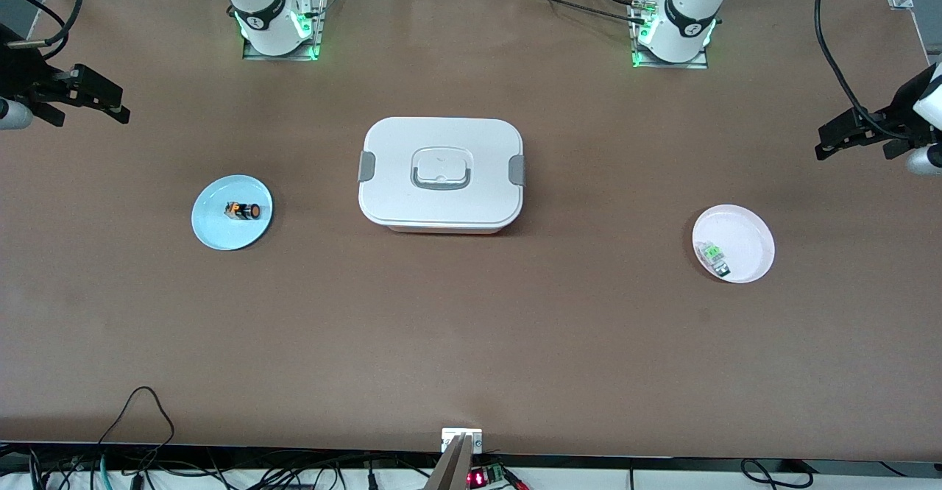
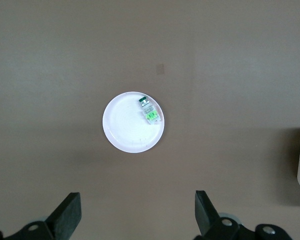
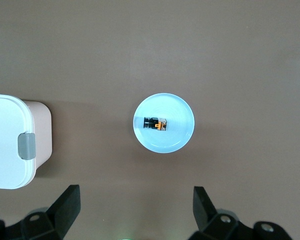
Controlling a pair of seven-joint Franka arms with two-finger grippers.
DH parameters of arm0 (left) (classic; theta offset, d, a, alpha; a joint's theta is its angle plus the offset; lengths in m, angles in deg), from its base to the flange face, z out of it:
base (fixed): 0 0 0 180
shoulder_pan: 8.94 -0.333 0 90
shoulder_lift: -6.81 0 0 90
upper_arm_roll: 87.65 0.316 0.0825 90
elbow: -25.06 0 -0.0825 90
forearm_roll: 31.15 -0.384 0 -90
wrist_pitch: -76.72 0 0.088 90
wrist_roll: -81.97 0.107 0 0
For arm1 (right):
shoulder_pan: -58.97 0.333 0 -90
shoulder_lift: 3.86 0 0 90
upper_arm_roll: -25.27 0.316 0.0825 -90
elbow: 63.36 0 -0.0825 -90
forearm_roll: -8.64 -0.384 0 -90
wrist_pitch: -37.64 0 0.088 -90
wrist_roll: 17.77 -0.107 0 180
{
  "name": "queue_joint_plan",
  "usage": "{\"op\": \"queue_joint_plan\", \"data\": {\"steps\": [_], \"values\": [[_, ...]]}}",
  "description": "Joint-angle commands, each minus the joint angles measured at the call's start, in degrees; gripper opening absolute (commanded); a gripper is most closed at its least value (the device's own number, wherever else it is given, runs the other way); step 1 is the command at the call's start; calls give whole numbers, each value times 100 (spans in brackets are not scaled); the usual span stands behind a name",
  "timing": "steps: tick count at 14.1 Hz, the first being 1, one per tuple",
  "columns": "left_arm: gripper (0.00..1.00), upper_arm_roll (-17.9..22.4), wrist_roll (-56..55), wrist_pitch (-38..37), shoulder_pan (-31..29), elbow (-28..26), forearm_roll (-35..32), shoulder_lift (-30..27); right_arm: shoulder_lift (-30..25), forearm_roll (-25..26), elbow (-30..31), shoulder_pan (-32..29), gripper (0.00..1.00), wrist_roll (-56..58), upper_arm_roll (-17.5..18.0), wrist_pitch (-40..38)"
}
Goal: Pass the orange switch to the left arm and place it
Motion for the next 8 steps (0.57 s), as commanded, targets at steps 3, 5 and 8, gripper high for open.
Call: {"op": "queue_joint_plan", "data": {"steps": [3,5,8], "values": [[100,74,112,-11,-6,-104,130,-110,55,51,-213,-52,100,100,53,-226],[100,74,121,-11,-6,-96,130,-102,171,42,-320,-26,100,65,70,-648],[100,74,112,-11,3,-96,130,-102,275,61,-189,-43,100,100,71,-641]]}}
